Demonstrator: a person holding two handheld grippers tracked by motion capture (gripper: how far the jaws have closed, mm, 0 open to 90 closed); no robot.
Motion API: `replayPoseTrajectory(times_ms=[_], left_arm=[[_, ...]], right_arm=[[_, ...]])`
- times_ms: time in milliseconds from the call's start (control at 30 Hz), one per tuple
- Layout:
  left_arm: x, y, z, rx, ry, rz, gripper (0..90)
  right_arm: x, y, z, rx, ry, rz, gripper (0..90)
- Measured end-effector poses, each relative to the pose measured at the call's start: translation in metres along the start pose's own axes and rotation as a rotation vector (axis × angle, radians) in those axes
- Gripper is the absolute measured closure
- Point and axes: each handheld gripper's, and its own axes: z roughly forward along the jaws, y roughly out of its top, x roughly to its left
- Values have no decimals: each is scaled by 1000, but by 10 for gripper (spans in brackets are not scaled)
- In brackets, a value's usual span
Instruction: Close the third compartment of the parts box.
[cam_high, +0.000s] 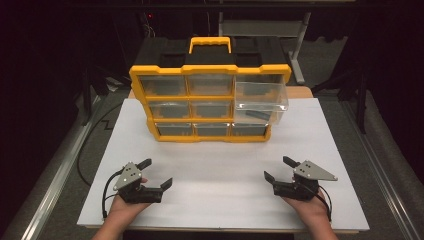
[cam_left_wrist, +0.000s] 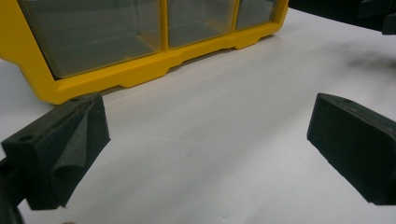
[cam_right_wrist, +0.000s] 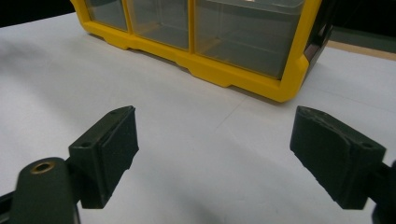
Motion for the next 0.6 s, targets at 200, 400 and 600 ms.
replayPoseTrajectory(times_ms=[200,400,600], left_arm=[[0,0,-1,-8,0,0,3],[0,0,0,-3,-5,1,3],[0,0,1,-2,-7,2,3]], right_arm=[[-1,0,0,-5,-3,10,253],[0,0,-2,-15,-19,10,355],[0,1,-5,-27,-30,11,539]])
